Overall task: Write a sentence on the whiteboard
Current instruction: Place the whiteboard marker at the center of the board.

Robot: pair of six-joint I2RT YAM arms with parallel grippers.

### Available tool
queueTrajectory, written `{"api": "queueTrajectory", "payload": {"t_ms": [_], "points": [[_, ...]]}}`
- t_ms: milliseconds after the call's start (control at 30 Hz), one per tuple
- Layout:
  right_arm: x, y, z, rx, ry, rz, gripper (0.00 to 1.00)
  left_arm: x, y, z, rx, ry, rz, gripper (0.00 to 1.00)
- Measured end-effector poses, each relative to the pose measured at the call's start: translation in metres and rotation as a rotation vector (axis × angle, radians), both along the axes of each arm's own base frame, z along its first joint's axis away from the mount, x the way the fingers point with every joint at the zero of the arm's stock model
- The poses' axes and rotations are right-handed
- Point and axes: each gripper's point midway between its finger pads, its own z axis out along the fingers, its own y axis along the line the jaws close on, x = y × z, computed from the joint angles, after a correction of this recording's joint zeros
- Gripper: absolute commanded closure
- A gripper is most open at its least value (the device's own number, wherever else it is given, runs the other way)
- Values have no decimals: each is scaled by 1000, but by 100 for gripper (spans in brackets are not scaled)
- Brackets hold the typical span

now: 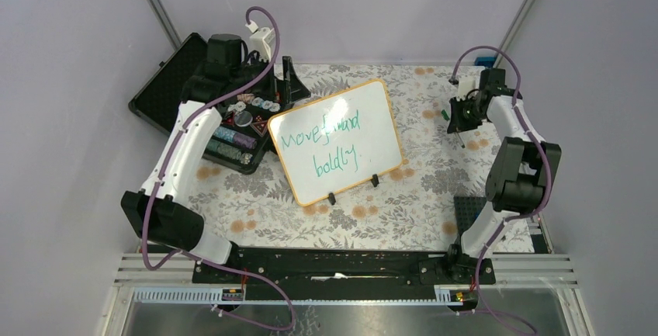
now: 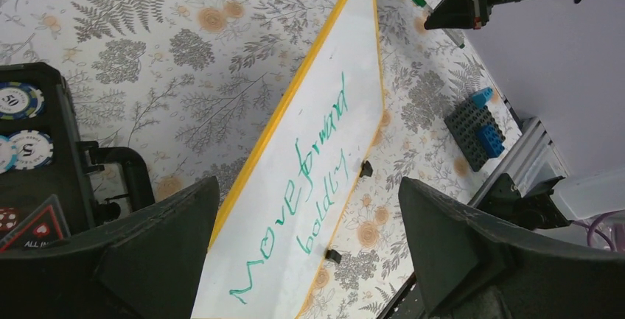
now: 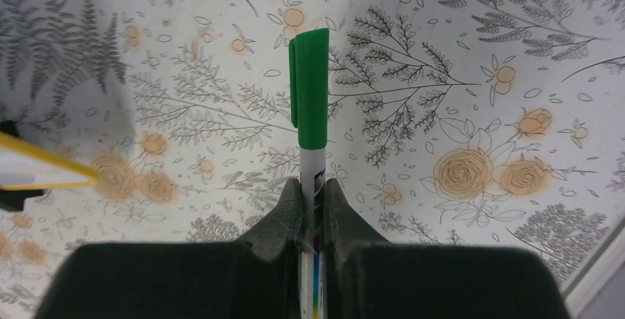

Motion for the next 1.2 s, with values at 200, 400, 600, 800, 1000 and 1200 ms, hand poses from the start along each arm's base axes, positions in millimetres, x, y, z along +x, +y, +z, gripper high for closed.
{"api": "queueTrajectory", "payload": {"t_ms": [200, 400, 600, 800, 1000, 1200], "points": [[2, -12, -48, -15, 76, -66, 99, -1, 8, -5, 9, 7, 26, 1], [-1, -19, -69, -34, 103, -115, 95, -4, 11, -7, 11, 3, 33, 1], [-1, -26, -81, -58, 109, -143, 90, -4, 14, -11, 15, 8, 44, 1], [-7, -26, -95, -60, 142, -151, 76, -4, 14, -10, 16, 6, 46, 1], [-7, -25, -96, -58, 144, -153, 65, -3, 15, -10, 18, 6, 51, 1], [-8, -23, -96, -47, 147, -157, 55, -1, 21, -12, 21, 15, 67, 1]]}}
